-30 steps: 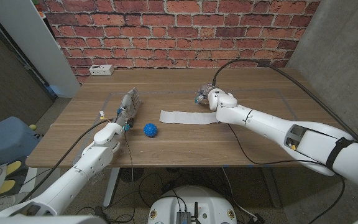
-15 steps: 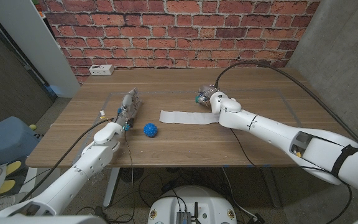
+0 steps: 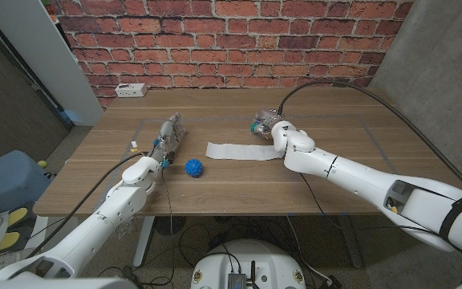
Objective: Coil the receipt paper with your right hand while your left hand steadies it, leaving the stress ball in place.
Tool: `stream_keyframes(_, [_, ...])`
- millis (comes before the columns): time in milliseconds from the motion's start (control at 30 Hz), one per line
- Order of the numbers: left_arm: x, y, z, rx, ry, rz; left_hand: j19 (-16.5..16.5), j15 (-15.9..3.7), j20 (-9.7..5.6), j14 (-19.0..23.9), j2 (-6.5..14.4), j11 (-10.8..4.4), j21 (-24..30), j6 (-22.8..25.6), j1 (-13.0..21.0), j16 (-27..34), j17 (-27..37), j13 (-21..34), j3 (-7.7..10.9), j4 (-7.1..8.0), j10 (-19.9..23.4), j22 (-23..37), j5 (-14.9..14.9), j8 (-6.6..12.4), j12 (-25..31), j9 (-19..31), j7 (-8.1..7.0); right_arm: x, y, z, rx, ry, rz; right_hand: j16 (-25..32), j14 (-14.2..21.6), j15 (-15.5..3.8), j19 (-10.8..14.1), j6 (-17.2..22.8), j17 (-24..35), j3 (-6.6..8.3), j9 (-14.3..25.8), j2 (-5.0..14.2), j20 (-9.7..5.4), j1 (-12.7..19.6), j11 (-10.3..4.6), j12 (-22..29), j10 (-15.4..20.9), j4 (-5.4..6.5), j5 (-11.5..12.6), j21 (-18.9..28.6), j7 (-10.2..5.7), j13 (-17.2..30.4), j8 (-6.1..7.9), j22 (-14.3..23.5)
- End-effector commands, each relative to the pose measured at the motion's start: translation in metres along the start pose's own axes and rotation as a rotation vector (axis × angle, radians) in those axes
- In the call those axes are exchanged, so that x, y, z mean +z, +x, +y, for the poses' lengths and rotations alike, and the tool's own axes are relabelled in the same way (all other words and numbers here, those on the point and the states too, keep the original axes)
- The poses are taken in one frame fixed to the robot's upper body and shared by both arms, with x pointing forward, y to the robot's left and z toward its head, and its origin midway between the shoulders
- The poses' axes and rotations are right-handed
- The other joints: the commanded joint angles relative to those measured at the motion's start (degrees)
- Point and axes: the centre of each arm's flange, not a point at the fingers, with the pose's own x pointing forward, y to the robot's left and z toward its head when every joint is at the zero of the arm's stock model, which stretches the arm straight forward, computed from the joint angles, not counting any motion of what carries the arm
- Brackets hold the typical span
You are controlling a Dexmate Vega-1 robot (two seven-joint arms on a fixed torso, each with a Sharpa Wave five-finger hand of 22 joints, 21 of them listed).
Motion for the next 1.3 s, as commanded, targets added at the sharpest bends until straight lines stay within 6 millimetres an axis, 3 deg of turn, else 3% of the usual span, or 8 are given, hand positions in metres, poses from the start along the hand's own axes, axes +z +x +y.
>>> stream_keyframes(33, [-0.002,0.004,0.001,-0.03,0.0,0.008,-0.2,0.13,0.19,-4.9,0.2,0.28,-0.1,-1.8,0.6,0.0,0.3,0.3,-0.05,0.0,-3.9,0.2,-0.1,-0.05,0.0,0.2,-0.15,0.013,-0.021,0.005,0.013,0.015,-0.012,-0.3,0.8,-6.53,0.3,10.7,0.1,0.21,0.9,0.17,-0.05,-0.3,0.09,0.2,0.6,0.52,-0.3,0.1,3.5,0.2,3.61,0.3])
stream_keyframes(900, [-0.005,0.01,0.012,-0.079,-0.003,0.025,-0.1,0.13,0.14,-5.0,0.4,0.29,-0.4,-1.9,0.8,0.0,0.3,0.3,-0.07,-0.2,-4.1,0.2,-0.2,-0.03,0.0,0.2,-0.1,0.048,-0.043,0.025,0.052,0.049,-0.043,-0.9,0.7,-6.15,0.1,11.1,0.0,-0.09,0.9,0.36,0.25,-1.4,0.51,-0.1,1.3,1.14,-0.5,0.0,4.05,0.2,4.01,0.3])
stream_keyframes(1300, [-0.006,0.01,0.012,-0.098,-0.004,0.031,0.0,0.13,0.1,-5.0,0.5,0.2,-0.6,-2.0,0.9,0.0,0.3,0.3,-0.09,-0.26,-4.1,0.2,-0.2,-0.05,0.0,0.2,-0.03,0.054,-0.054,0.034,0.08,0.055,-0.04,-1.0,0.9,-6.14,0.0,11.2,0.0,-0.12,0.8,0.43,0.29,-1.6,0.47,-0.3,1.3,1.14,-0.5,0.0,4.11,0.2,4.14,0.3])
